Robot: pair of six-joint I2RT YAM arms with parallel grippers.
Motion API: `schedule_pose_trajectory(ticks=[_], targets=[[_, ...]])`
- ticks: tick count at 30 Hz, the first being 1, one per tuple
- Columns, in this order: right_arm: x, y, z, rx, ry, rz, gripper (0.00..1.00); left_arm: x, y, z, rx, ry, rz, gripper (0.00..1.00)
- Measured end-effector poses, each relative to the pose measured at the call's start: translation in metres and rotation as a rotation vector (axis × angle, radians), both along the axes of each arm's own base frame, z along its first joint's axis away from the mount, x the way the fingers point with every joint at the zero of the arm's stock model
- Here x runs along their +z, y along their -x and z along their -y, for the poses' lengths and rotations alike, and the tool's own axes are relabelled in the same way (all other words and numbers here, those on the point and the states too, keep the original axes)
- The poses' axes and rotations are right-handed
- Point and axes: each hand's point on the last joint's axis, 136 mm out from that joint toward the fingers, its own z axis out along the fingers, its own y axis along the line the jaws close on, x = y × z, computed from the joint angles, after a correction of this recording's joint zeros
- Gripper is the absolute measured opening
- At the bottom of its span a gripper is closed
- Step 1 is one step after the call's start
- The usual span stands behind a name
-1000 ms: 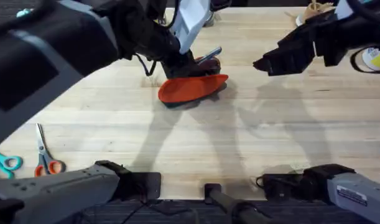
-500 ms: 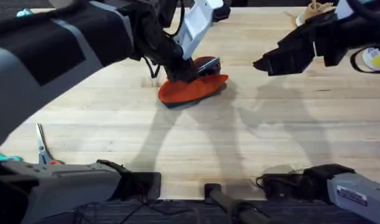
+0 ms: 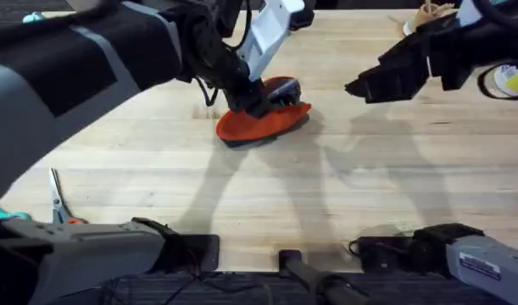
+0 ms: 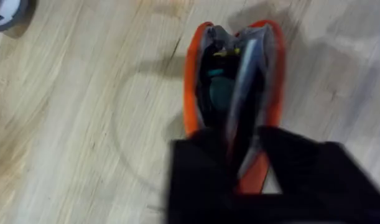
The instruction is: Unzip the bag, pick up the pens from the table one at a time and place them inside, then zip the bag closed.
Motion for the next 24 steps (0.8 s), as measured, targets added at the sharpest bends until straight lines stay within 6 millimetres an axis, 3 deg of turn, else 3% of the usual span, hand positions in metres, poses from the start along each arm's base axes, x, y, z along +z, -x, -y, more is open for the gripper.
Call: schedule_pose_trajectory(ticks=[4,5,13,19,24], targets=[[0.000,0.000,0.000,0.000,0.000,0.000,0.998,0.000,-0.001,0.001,0.002,0.003,0.002,0.941],[0.000,0.000,0.000,0.000,0.000,0.000,0.997,0.001,-0.001,0.000,0.001,0.003,0.003,0.979],[0.000,0.000,0.000,0.000,0.000,0.000,0.997,0.002,-0.003,0.002,0.000,0.010,0.015,0.994],[0.000,0.000,0.000,0.000,0.000,0.000,0.996,0.013,-0.021,0.009,0.034,0.057,0.080,0.992],[0.000,0.000,0.000,0.000,0.000,0.000,0.998,0.023,-0.021,0.009,0.059,0.079,0.095,0.993]])
